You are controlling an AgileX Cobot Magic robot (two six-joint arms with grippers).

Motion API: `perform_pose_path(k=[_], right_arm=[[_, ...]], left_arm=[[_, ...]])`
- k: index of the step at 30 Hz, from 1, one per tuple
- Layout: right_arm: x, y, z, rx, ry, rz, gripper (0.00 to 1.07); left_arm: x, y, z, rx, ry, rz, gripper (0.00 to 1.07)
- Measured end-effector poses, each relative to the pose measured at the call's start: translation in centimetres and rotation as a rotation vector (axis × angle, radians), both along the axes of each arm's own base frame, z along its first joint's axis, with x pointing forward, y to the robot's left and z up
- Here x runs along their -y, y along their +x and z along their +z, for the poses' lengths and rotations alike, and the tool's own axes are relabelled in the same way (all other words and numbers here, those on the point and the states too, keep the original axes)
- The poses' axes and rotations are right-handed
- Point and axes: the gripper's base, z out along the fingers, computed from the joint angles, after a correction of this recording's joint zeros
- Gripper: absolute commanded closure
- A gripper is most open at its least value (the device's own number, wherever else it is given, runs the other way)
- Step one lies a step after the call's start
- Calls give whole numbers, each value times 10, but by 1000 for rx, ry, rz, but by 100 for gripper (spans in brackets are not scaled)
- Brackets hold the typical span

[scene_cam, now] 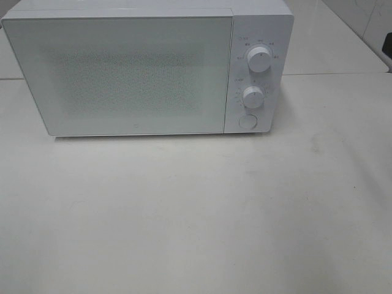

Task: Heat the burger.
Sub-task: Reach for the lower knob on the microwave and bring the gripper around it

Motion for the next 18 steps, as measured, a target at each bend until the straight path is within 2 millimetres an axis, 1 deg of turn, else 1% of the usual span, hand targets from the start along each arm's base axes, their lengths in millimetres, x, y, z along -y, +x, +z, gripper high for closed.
perform_pose_path(k=[1,2,4,5,6,7,8,9,14,15,16,17,18], right_arm=[[0,2,-5,9,2,2,32],[0,2,-5,9,2,2,32],[-1,7,-18,43,-7,12,32],[-1,7,-18,43,-7,12,32],[-2,9,-29,64,-24,20,32],[-2,9,-34,71,-27,20,32],[-2,9,-34,71,-27,20,32],[-1,11,-42,93,-26,8,32],[0,13,-52,137,-16,-25,32],[-5,13,-56,150,-29,-18,32],[-14,13,-61,152,-43,7,32],[-14,13,-61,152,-43,7,32],[-18,13,-64,151,-49,15,32]], left_arm=[[0,0,0,0,0,0,7],[0,0,0,0,0,0,7],[0,0,0,0,0,0,7],[0,0,0,0,0,0,7],[0,0,0,0,0,0,7],[0,0,0,0,0,0,7],[0,0,0,0,0,0,7],[0,0,0,0,0,0,7],[0,0,0,0,0,0,7],[0,0,0,0,0,0,7],[0,0,0,0,0,0,7],[0,0,0,0,0,0,7],[0,0,0,0,0,0,7]])
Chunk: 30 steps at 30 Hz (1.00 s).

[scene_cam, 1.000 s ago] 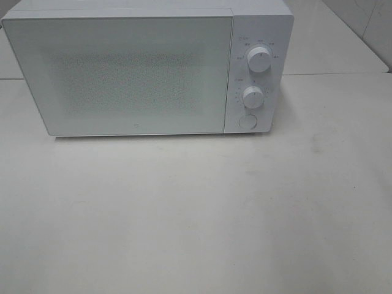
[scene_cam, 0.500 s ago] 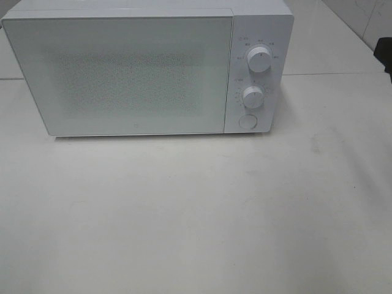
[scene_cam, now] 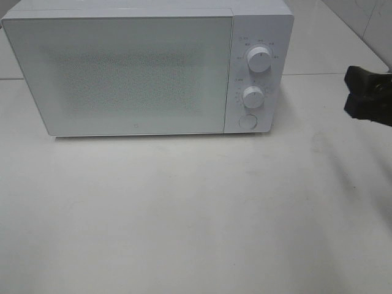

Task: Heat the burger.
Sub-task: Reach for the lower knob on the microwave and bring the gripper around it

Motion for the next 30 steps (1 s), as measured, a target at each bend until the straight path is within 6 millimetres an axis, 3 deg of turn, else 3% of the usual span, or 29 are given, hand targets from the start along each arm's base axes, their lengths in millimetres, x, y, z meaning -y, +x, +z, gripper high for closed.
perform_pose_path(k=[11,18,22,30], right_arm=[[-35,2,-21,47,-80,-14,32],[-54,0,-50,-72,-126,4,32],[-62,0,-58,-104,-128,-1,32],[-88,16,-65,-116,-113,-3,32]], left_arm=[[0,0,0,0,0,0,7],[0,0,0,0,0,0,7],[0,0,0,0,0,0,7],[0,0,0,0,0,0,7]])
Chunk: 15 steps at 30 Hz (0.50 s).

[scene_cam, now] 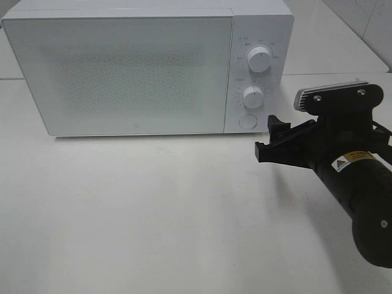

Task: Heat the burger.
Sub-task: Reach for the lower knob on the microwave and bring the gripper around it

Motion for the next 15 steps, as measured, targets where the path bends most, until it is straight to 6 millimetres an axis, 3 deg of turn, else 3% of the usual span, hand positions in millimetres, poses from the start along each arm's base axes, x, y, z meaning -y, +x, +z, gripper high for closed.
perform_pose_path(k=[15], right_arm=[[-35,39,-7,33,32,-5,32]], left_arm=[[0,0,0,0,0,0,7]])
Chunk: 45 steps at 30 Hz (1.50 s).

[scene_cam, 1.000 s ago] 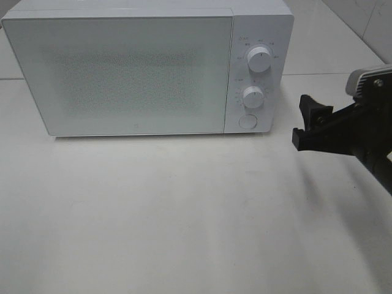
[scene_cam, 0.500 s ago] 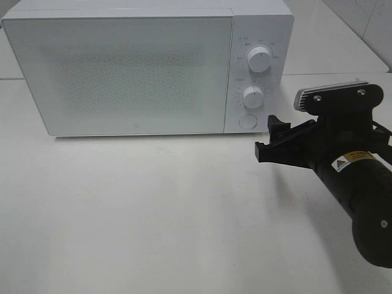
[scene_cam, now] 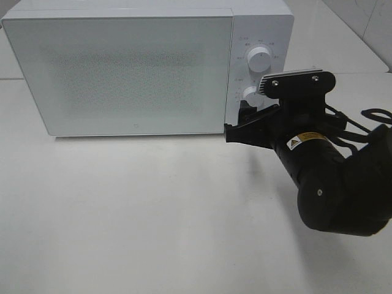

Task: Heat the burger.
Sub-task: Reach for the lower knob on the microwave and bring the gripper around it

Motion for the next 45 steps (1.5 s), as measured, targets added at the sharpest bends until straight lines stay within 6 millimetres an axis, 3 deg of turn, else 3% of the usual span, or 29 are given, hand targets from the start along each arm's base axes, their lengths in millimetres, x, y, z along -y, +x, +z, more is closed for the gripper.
perform_pose_path(k=[11,20,25,35,39,41,42,44,45], right_arm=[[-20,25,-5,27,28,-12,32],[-20,52,-15,37,38,-65,32],[-24,57,-25,27,29,-64,32],[-18,62,-26,28,33,-87,33],[-18,62,-26,28,39,-88,40],[-18,63,-26,28,48,-92,56],[-18,63,-26,28,48,-92,56],[-17,63,-26,28,57,-96,83],[-17,63,-26,28,57,-96,83]], left_arm=[[0,0,0,0,0,0,7],[0,0,0,0,0,0,7],[0,0,0,0,0,0,7],[0,0,0,0,0,0,7],[0,0,0,0,0,0,7],[0,0,0,0,0,0,7],[0,0,0,0,0,0,7],[0,0,0,0,0,0,7],[0,0,0,0,0,0,7]])
